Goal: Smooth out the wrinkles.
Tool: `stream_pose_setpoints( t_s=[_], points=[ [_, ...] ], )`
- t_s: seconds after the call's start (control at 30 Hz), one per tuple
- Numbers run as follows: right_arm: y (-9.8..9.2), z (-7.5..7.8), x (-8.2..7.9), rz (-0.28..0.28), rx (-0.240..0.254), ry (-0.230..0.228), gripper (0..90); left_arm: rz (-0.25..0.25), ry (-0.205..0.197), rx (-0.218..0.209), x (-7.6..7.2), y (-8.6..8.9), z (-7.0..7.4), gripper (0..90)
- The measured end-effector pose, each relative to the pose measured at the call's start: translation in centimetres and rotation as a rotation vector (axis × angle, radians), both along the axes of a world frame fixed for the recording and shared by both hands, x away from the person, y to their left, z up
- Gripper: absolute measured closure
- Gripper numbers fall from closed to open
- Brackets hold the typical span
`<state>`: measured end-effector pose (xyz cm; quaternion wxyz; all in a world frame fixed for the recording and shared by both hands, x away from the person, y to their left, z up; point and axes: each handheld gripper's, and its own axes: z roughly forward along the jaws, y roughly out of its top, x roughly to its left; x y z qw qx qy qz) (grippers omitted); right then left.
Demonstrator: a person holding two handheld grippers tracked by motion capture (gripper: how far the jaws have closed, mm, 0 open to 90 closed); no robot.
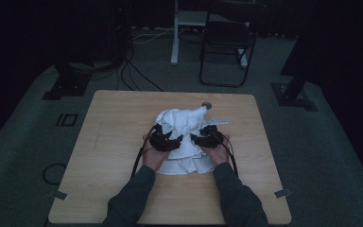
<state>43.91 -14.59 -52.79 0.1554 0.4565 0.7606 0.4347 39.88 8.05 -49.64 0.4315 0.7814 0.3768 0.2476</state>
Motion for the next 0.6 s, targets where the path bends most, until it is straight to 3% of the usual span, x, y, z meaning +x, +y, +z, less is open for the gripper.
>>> stream_pose_setpoints(
  t_s=[0.07,0.2,0.4,0.47,0.6],
  points=[
    [-1.2,0.9,-0.8,0.004,0.057,-0.034,36.1,-0.008,-0.046,-0.025,-1.3,1.2,1.3,37.5],
    [-4.1,2.5,-2.7,-0.018,0.140,-0.096,32.9,0.024,-0.065,-0.042,-3.4,4.4,3.0,36.5],
    [-8.1,1.5,-4.3,-0.111,0.126,-0.069,33.2,0.098,-0.049,-0.087,-4.8,9.1,2.6,36.7],
    [-8.7,1.2,-4.4,-0.128,0.122,-0.054,33.2,0.118,-0.033,-0.098,-4.9,10.1,2.2,36.8],
    [-9.2,1.3,-4.7,-0.140,0.127,-0.069,33.3,0.143,-0.013,-0.115,-5.1,11.3,1.7,37.0]
  ],
)
